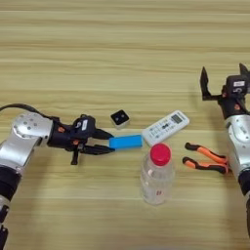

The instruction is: Move the objects on the table

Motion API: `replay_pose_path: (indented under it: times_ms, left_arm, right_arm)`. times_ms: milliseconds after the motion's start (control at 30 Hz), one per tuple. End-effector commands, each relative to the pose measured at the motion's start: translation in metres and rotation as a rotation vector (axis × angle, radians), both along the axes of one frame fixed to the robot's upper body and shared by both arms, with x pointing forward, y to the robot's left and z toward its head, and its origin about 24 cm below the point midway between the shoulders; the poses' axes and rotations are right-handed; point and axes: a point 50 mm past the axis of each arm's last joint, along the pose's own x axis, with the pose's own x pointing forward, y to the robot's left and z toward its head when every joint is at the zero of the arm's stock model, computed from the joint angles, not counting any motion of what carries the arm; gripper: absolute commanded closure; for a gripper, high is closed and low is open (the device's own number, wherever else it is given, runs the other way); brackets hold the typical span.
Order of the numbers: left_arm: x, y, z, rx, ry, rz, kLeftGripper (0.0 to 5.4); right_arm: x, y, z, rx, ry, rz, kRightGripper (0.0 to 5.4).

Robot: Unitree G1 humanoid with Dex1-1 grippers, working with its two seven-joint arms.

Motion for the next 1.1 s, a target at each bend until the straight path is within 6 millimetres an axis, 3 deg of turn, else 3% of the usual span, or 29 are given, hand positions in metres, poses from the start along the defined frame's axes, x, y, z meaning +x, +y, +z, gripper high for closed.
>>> replay_pose_path:
  times_ms: [33, 467, 900, 1100]
  left_arm:
    - [0.000, -0.003, 0.002, 0.007, -0.008, -0.001, 4.06]
    - [0.000, -0.007, 0.001, 0.016, -0.011, -0.003, 4.06]
    - [0.000, -0.007, 0.001, 0.021, -0.008, -0.008, 4.06]
    - [0.001, -0.008, 0.002, 0.019, -0.011, -0.007, 4.06]
  right_arm:
    - [-0.002, 0.011, 0.010, -0.022, 0.001, 0.214, 0.00]
    - [-0.026, 0.014, 0.034, -0.211, 0.247, 0.877, 0.00]
    - [-0.044, 0.036, 0.025, -0.355, 0.440, 1.224, 0.00]
    - [-0.044, 0.047, 0.022, -0.410, 0.452, 1.276, 0.00]
